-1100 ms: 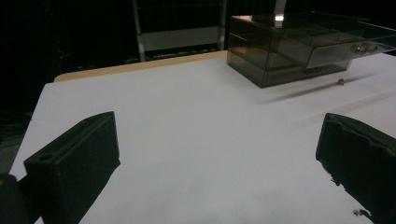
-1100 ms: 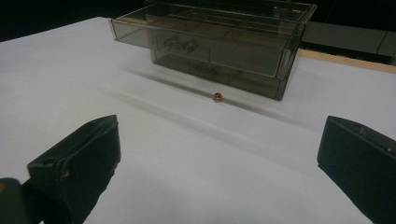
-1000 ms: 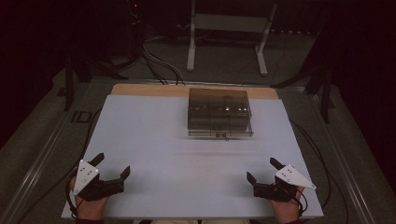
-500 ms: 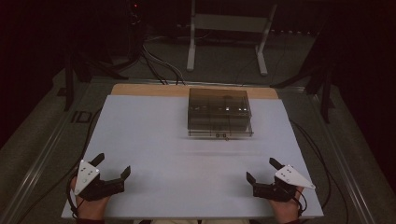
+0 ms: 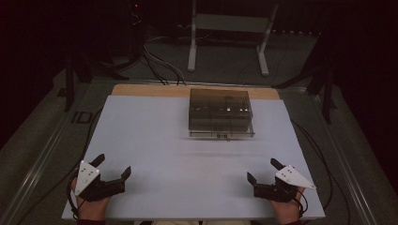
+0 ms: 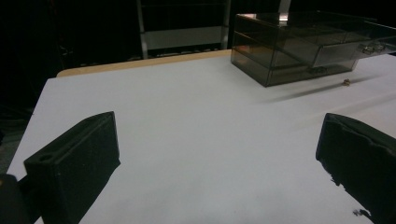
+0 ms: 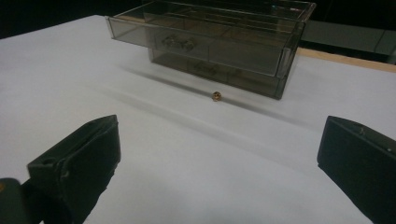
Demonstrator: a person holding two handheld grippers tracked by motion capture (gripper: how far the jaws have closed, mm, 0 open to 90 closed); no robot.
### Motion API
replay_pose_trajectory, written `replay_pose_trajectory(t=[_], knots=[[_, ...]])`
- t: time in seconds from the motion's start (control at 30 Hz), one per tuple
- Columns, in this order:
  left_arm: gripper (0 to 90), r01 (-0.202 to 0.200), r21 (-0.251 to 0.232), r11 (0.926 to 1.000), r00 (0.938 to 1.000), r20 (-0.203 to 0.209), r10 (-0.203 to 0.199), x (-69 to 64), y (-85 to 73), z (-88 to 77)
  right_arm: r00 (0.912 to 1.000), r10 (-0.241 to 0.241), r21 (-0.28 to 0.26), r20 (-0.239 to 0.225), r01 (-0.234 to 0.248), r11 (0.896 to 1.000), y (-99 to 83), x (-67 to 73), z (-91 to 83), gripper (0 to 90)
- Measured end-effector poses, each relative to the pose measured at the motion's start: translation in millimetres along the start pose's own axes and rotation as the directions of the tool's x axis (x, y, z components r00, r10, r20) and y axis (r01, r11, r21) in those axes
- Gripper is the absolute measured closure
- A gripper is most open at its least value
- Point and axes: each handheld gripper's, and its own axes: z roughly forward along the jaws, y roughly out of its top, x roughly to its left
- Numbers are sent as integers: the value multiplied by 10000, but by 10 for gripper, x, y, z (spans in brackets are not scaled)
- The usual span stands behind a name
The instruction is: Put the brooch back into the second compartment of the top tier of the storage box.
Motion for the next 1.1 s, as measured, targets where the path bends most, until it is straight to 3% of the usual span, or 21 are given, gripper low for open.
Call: replay_pose_trajectory(t=[0.3,1.1], knots=[[5,-43,98,9999,9999,-106,44,1,-21,13,9999,157,273,2,-157,9995,65,9,44,1],[5,58,85,9999,9997,-253,-55,9,-39,7,10000,2,745,-88,5,9972,292,96,276,1]])
